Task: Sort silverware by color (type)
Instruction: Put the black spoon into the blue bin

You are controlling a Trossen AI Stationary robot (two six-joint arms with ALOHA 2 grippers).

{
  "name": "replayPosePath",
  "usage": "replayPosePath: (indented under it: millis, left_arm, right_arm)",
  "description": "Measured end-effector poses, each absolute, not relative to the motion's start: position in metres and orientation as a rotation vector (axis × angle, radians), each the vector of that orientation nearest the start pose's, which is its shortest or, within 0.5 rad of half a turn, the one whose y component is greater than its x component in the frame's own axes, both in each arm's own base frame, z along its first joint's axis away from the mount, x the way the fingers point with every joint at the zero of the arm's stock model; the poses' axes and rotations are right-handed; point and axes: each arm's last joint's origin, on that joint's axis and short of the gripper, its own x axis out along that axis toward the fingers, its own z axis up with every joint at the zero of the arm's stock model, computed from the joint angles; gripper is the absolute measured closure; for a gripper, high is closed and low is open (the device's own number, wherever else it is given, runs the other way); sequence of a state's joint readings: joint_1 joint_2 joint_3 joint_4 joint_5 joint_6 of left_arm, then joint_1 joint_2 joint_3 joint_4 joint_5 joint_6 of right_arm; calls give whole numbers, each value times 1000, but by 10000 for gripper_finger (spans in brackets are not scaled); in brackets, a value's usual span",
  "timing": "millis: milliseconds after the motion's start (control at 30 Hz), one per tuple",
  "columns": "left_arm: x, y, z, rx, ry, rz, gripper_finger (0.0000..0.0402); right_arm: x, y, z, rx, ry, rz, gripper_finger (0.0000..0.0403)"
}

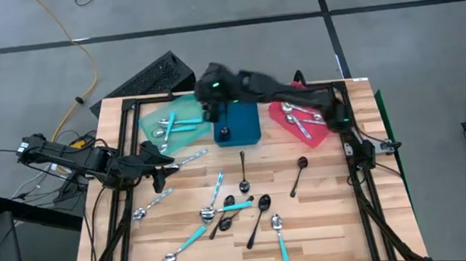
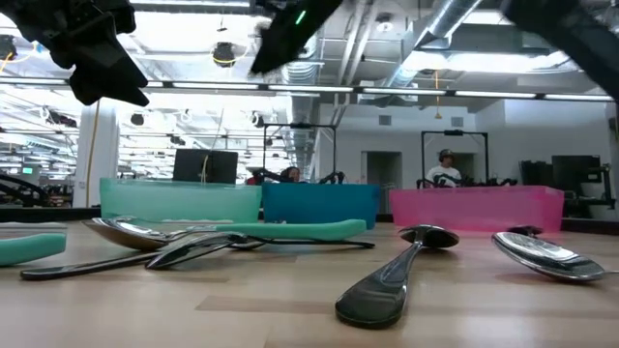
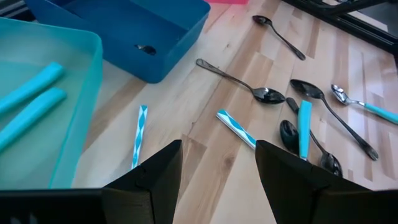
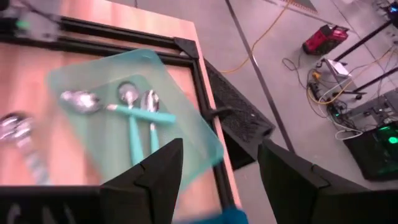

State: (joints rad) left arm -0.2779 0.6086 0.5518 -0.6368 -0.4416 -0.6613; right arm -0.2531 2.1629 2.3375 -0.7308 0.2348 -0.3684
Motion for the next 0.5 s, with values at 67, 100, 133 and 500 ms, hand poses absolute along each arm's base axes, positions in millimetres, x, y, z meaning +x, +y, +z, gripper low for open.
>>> replayPosePath:
  millis: [67, 100, 133, 500]
  left_arm:
    - [122, -22, 240, -398, 569, 351, 214]
    - [123, -22, 240, -397, 569, 351, 214]
    - [123, -22, 240, -394, 572, 351, 214]
    - [131, -25, 234, -346, 624, 358, 214]
  right_arm:
    - [434, -111, 405, -346, 660, -345, 173]
    - [418, -103, 419, -333, 673, -336, 173]
    - [404, -95, 430, -314, 687, -329, 173]
    - [325, -11, 445, -80, 1040, -204, 173]
